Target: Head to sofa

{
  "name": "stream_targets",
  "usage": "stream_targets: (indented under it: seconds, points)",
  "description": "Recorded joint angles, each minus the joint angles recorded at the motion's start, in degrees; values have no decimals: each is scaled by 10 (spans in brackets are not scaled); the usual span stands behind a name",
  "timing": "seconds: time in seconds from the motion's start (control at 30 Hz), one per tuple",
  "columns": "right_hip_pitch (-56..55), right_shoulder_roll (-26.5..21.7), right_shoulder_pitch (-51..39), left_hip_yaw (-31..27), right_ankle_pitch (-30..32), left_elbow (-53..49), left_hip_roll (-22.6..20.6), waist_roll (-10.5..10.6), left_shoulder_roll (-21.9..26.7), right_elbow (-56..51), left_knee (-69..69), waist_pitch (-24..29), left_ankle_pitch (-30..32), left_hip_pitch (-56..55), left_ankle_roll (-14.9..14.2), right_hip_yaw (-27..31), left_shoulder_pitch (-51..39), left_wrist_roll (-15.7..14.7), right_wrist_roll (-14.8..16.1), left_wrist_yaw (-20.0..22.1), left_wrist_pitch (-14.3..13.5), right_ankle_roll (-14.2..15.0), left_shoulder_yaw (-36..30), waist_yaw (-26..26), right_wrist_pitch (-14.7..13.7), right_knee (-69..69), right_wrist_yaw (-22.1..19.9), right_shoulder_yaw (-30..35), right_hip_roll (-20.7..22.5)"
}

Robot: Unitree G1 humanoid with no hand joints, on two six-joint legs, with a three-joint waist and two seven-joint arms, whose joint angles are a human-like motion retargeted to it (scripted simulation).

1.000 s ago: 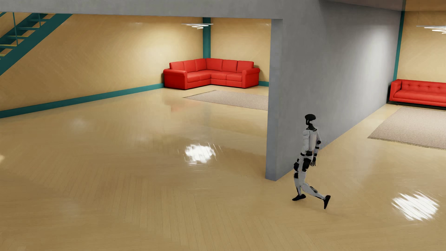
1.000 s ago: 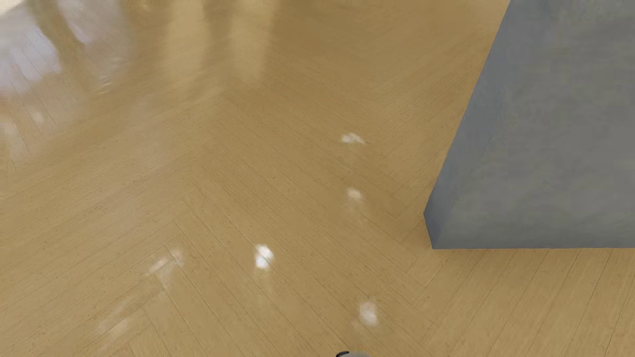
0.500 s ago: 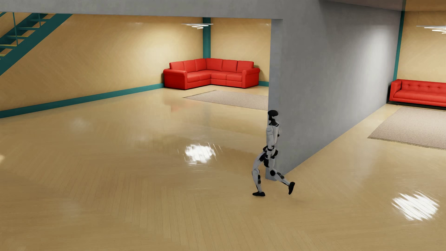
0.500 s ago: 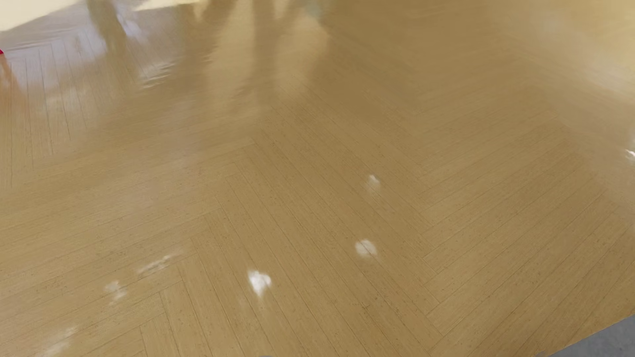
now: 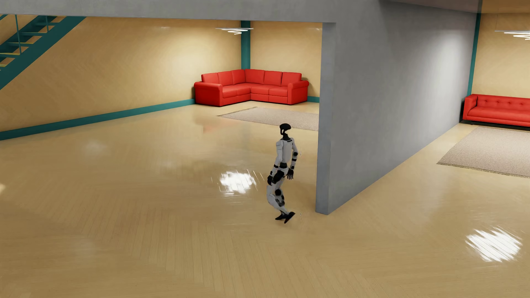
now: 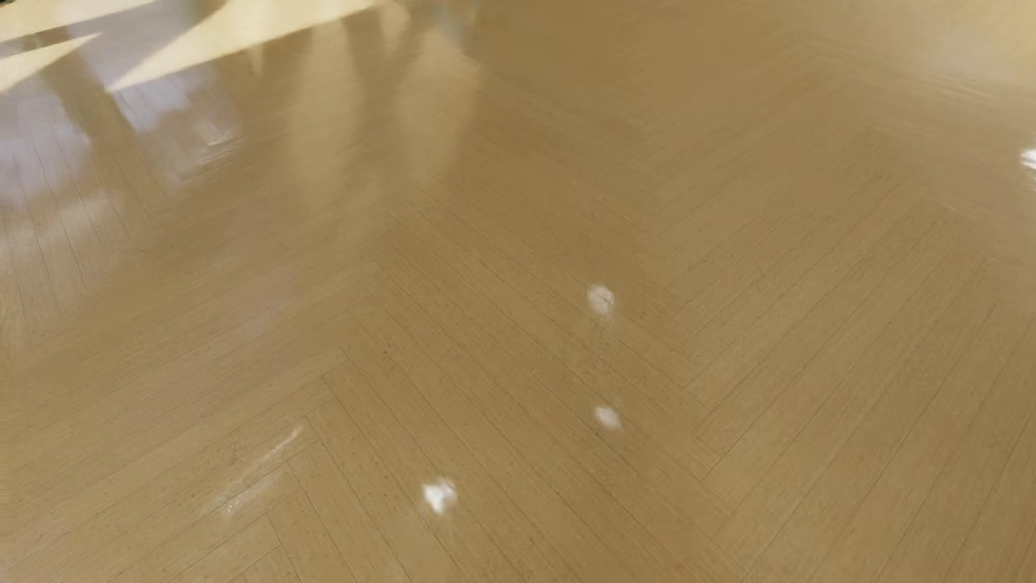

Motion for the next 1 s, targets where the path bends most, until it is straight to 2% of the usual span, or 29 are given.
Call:
stream_targets:
  seconds: [0.07, 0.17, 0.2, 0.23, 0.27, 0.3, 0.33, 0.37, 0.4, 0.43, 0.47, 0.5, 0.57, 0.6, 0.63, 0.67, 0.7, 0.73, 0.77, 0.8, 0.83, 0.87, 0.9, 0.93, 0.97, 1.0]
  points:
    - [96, -6, -33, 0, -72, 14, -13, -17, -1, -3, -132, 7, -38, -70, 0, 0, 15, 0, 0, 0, 0, 0, -28, 66, 0, -33, 0, -3, -11]
    - [196, -12, -73, 0, -193, 12, -17, -47, 9, -46, -433, -11, 11, -147, 0, 0, 49, 0, 0, 0, 0, 0, -6, 122, 0, -85, 0, -61, -30]
    - [224, -17, -78, 0, -216, 16, -9, -54, 10, -66, -463, -18, 25, -170, 0, 0, 57, 0, 0, 0, 0, 0, 2, 136, 0, -87, 0, -82, -38]
    - [238, -21, -93, 0, -231, 20, 7, -66, 12, -64, -446, -27, 27, -189, 0, 0, 68, 0, 0, 0, 0, 0, 3, 155, 0, -73, 0, -74, -39]
    - [265, -17, -83, 0, -224, 27, 1, -78, 19, -79, -394, -22, 60, -191, 0, 0, 74, 0, 0, 0, 0, 0, -2, 176, 0, -37, 0, -90, -47]
    - [251, -14, -84, 0, -149, 36, -14, -98, 13, -97, -328, -26, 79, -208, 0, 0, 80, 0, 0, 0, 0, 0, 24, 185, 0, 44, 0, -132, -61]
    - [221, 3, -79, 0, -21, 61, -20, -115, 16, -67, -289, -20, 60, -185, 0, 0, 71, 0, 0, 0, 0, 0, 2, 186, 0, 164, 0, -98, -70]
    - [169, 7, -80, 0, 67, 76, -21, -116, 10, -60, -270, -15, 31, -163, 0, 0, 62, 0, 0, 0, 0, 0, -1, 164, 0, 281, 0, -85, -73]
    - [110, 12, -83, 0, 100, 82, -20, -118, 3, -55, -275, -10, 12, -127, 0, 0, 55, 0, 0, 0, 0, 0, -5, 138, 0, 353, 0, -60, -85]
    - [52, 17, -76, 0, 104, 76, -4, -103, -6, -51, -298, -6, 4, -76, 0, 0, 52, 0, 0, 0, 0, 0, -8, 113, 0, 372, 0, -46, -79]
    - [-14, 33, -74, 0, 100, 62, 3, -99, -9, -16, -328, -5, -7, -23, 0, 0, 50, 0, 0, 0, 0, 0, -12, 86, 0, 354, 0, -50, -83]
    - [-68, 29, -54, 0, 118, 28, 14, -82, -7, -33, -362, -6, -30, 28, 0, 0, 54, 0, 0, 0, 0, 0, -25, 50, 0, 285, 0, -51, -75]
    - [-160, 26, -25, 0, 133, -27, 26, -64, 0, -17, -412, -10, -66, 127, 0, 0, 57, 0, 0, 0, 0, 0, -24, -18, 0, 145, 0, -30, -86]
    - [-198, 19, -11, 0, 94, -54, 25, -64, 8, -17, -427, -11, -83, 169, 0, 0, 54, 0, 0, 0, 0, 0, -18, -50, 0, 66, 0, -34, -94]
    - [-223, 13, 1, 0, 15, -69, 23, -67, 21, -12, -435, -13, -96, 203, 0, 0, 43, 0, 0, 0, 0, 0, -23, -88, 0, -4, 0, -20, -107]
    - [-246, 11, 19, 0, -91, -76, 24, -62, 32, 4, -435, -18, -104, 228, 0, 0, 30, 0, 0, 0, 0, 0, -28, -122, 0, -42, 0, -34, -128]
    - [-253, 2, 36, 0, -145, -73, 30, -55, 35, 13, -431, -14, -93, 256, 0, 0, 17, 0, 0, 0, 0, 0, -31, -155, 0, -54, 0, -29, -152]
    - [-276, 0, 53, 0, -41, -64, 42, -45, 36, 33, -427, -19, -60, 280, 0, 0, 9, 0, 0, 0, 0, 0, -28, -174, 0, -35, 0, -32, -162]
    - [-313, -2, 61, 0, 110, -58, 58, -28, 32, 48, -406, -25, 5, 288, 0, 0, 9, 0, 0, 0, 0, 0, -11, -170, 0, 24, 0, -14, -149]
    - [-327, -1, 58, 0, 150, -42, 77, 1, 22, 71, -353, -31, 102, 266, 0, 0, 12, 0, 0, 0, 0, 0, -2, -157, 0, 74, 0, 9, -113]
    - [-304, -1, 48, 0, 124, -19, 67, 1, 17, 82, -270, -27, 181, 236, 0, 0, 18, 0, 0, 0, 0, 0, -2, -136, 0, 104, 0, 28, -90]
    - [-281, -2, 41, 0, 102, -6, 60, 5, 16, 72, -164, -28, 192, 170, 0, 0, 16, 0, 0, 0, 0, 0, -17, -118, 0, 121, 0, 18, -61]
    - [-221, 6, 33, 0, 84, 0, 62, 8, 14, 69, -70, -13, 135, 129, 0, 0, 12, 0, 0, 0, 0, 0, -29, -91, 0, 108, 0, -12, -28]
    - [-162, 6, 13, 0, 59, 5, 36, -1, 12, 53, -3, -5, 57, 65, 0, 0, 16, 0, 0, 0, 0, 0, -34, -66, 0, 89, 0, -15, -8]
    - [-92, 4, -3, 0, 19, 8, 22, -6, 8, 22, 24, -1, -8, 4, 0, 0, 23, 0, 0, 0, 0, 0, -45, -40, 0, 54, 0, -15, 13]
    - [-41, -1, -23, 0, -25, 5, 7, -17, 5, -18, 14, -7, -46, -68, 0, 0, 30, 0, 0, 0, 0, 0, -49, -5, 0, 26, 0, -32, 15]
